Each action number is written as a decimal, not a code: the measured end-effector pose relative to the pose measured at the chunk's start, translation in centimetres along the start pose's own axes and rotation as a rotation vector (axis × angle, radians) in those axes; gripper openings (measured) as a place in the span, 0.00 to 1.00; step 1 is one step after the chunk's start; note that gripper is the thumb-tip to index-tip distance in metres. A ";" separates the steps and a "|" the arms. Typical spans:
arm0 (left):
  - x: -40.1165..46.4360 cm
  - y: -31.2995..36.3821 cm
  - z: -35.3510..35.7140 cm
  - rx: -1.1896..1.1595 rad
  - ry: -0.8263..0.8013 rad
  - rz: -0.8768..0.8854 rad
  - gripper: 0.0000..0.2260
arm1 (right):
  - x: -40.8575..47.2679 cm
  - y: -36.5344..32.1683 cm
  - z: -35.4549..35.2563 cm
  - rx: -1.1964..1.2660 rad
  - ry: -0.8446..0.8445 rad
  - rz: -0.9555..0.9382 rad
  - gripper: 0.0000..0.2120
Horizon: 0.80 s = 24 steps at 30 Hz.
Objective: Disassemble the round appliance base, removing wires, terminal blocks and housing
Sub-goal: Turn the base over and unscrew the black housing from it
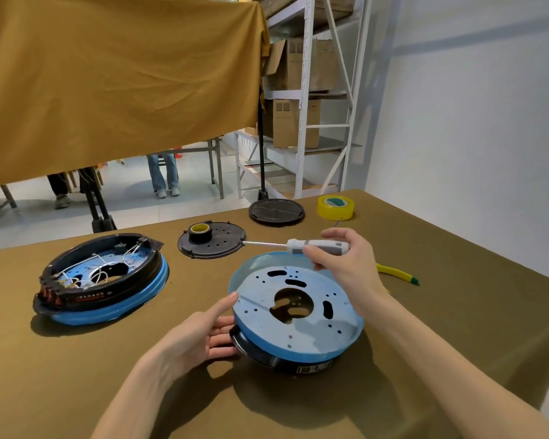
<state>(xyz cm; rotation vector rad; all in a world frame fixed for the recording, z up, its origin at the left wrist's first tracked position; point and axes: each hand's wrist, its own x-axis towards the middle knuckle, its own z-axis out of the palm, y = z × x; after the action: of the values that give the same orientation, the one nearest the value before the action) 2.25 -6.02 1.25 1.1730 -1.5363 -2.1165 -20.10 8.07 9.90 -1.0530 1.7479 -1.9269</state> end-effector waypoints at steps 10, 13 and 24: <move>0.5 -0.8 -0.1 0.081 -0.096 -0.100 0.45 | 1.1 -0.5 2.9 0.090 -0.093 -0.147 0.13; 0.6 -1.1 0.2 0.140 -0.133 -0.126 0.45 | 0.9 -0.9 4.0 0.128 -0.130 -0.213 0.12; 0.9 -1.1 0.3 0.164 -0.146 -0.146 0.45 | 0.0 -0.3 5.9 0.042 -0.177 -0.351 0.15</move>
<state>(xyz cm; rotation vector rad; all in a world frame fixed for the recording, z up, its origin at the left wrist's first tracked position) 1.75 -5.96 -0.04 1.2432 -1.7678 -2.2501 -15.83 3.96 10.04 -1.5473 1.4980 -1.9817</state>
